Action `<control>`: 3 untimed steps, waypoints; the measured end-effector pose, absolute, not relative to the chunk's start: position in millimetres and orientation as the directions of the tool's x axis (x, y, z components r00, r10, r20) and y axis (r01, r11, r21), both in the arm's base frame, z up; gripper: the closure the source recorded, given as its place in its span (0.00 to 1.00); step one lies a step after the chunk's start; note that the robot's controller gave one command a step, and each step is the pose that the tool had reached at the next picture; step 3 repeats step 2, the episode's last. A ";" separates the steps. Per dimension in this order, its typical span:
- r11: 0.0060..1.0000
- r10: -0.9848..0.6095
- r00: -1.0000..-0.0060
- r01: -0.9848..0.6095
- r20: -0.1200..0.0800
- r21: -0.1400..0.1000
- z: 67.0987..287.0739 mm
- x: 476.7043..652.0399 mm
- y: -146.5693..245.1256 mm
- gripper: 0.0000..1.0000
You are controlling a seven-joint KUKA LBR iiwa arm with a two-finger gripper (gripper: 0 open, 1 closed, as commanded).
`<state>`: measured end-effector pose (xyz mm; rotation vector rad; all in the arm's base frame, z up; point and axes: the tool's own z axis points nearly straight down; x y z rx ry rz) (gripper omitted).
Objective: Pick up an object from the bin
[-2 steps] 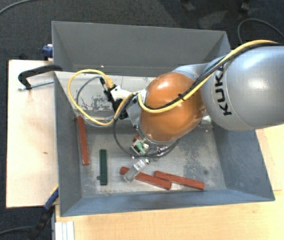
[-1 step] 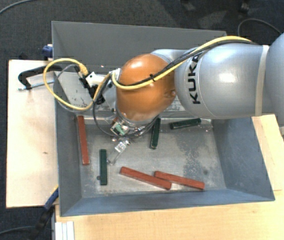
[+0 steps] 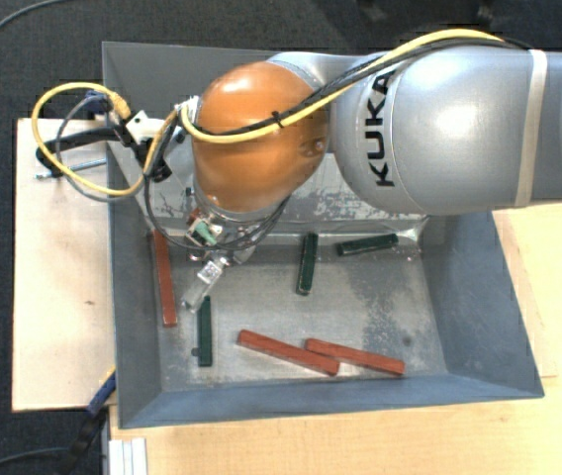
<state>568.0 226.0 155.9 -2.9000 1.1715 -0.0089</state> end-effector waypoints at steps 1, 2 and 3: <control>-0.733 -0.680 0.733 -0.680 -0.005 0.010 65.9 514.9 158.8 0.00; -0.734 -0.679 0.734 -0.679 -0.001 -0.002 71.2 518.9 162.5 1.00; -0.734 -0.679 0.734 -0.679 -0.001 -0.002 71.2 518.9 162.5 1.00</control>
Offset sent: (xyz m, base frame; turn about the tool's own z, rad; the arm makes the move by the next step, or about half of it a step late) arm -0.0497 -0.0651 -0.0858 -0.0240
